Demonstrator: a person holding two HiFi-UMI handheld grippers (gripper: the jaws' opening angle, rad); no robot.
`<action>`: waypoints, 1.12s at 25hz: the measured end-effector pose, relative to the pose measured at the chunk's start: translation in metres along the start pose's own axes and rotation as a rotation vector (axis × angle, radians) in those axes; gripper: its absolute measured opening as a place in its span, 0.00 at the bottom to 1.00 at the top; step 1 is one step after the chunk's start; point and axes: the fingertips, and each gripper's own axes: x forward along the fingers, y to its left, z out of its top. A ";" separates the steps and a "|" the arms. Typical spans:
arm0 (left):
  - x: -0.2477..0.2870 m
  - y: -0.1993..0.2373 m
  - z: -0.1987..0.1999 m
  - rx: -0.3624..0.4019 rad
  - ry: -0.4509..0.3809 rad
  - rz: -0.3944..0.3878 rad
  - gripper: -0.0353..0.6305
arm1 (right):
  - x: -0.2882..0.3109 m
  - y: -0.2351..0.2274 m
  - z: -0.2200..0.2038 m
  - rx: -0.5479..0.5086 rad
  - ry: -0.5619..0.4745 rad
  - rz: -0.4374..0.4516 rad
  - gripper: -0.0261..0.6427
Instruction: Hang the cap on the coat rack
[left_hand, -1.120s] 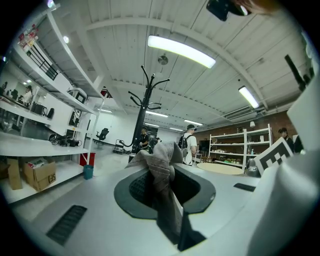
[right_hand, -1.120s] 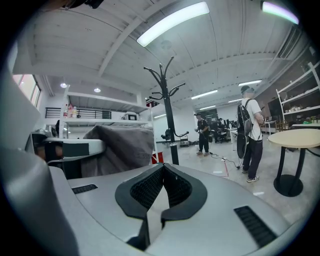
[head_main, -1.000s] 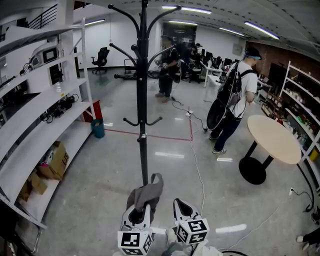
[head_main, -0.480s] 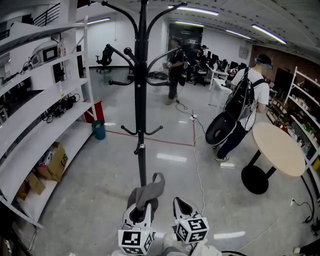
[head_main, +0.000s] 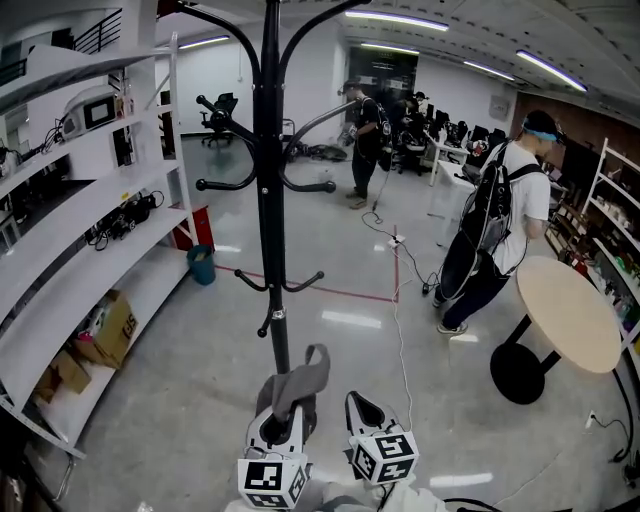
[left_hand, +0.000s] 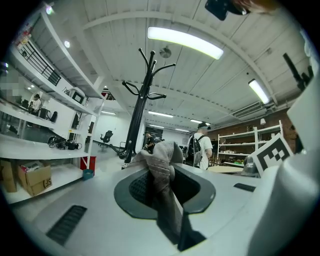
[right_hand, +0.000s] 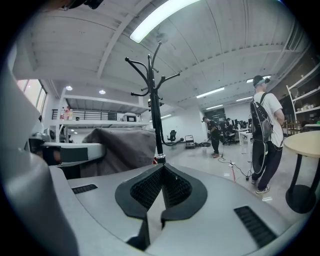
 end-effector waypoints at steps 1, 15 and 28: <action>0.005 0.000 0.000 0.001 0.000 0.002 0.15 | 0.004 -0.004 0.001 0.000 -0.001 0.001 0.06; 0.059 -0.001 -0.003 -0.012 0.002 0.034 0.15 | 0.047 -0.042 0.002 0.013 0.028 0.054 0.06; 0.083 -0.006 0.004 0.010 -0.032 0.031 0.15 | 0.065 -0.075 -0.006 0.036 0.046 0.048 0.06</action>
